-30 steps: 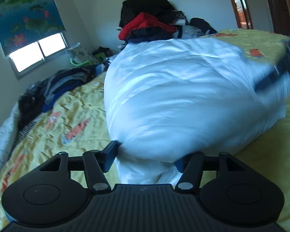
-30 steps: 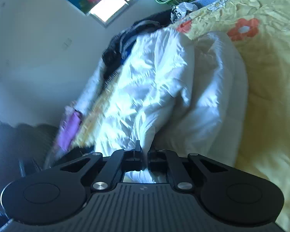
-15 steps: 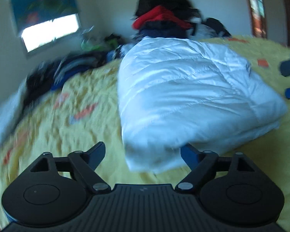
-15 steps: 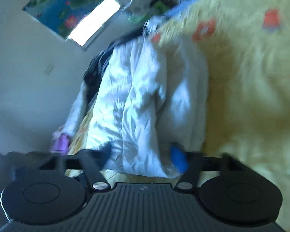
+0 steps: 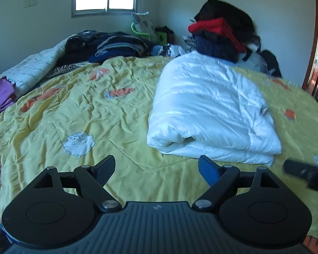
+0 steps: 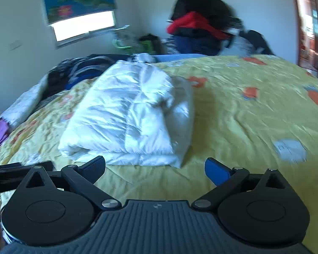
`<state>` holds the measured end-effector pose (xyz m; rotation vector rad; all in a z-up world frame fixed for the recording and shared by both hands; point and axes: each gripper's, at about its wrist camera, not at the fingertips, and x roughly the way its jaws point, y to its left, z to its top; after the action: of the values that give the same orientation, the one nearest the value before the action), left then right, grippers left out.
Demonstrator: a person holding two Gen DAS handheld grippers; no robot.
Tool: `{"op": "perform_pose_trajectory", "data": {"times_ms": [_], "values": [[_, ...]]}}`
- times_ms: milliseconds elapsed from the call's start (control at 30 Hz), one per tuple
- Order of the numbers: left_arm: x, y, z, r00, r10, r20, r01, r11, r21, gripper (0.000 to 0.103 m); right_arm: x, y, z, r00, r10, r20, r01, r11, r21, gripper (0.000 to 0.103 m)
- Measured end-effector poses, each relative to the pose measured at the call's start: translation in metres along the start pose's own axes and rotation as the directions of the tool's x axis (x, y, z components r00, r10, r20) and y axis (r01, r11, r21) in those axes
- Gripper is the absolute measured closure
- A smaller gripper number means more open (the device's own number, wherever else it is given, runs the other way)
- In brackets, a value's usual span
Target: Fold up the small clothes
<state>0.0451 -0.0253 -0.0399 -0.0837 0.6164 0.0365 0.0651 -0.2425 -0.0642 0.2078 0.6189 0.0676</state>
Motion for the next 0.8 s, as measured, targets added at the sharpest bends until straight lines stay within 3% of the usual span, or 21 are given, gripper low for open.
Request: {"op": "perform_pose_trajectory", "data": {"times_ms": [133,233,333,400,567,800], "values": [[-0.016,-0.001,-0.003,0.999,-0.024,0.036,0.023,0.999,0.028,0.017,-0.002,-0.002,-0.008,0.996,0.038,-0.083,-0.033,0.998,0.060,0.001],[-0.019,-0.003,0.002,0.996,-0.025,0.085,0.019,0.997,0.072,0.017,-0.014,0.001,-0.009,0.997,0.025,-0.067,-0.021,0.998,0.066,0.001],[-0.017,-0.001,0.009,0.998,0.002,0.069,-0.005,0.999,0.038,0.017,-0.019,0.012,-0.001,0.996,-0.045,-0.071,0.045,0.999,0.000,0.001],[-0.021,0.001,0.009,0.997,-0.029,0.074,0.029,1.000,0.007,0.017,-0.024,0.016,0.001,0.998,-0.027,-0.059,0.026,1.000,-0.013,0.000],[-0.036,-0.008,0.000,0.994,-0.002,0.113,-0.003,0.999,0.048,0.017,-0.022,0.025,-0.009,0.996,-0.054,-0.072,0.052,0.998,-0.028,0.000],[-0.042,0.001,-0.007,0.993,0.003,0.115,-0.007,0.999,0.033,0.012,-0.024,0.030,-0.022,0.993,-0.080,-0.082,0.076,0.996,-0.049,0.000]]}}
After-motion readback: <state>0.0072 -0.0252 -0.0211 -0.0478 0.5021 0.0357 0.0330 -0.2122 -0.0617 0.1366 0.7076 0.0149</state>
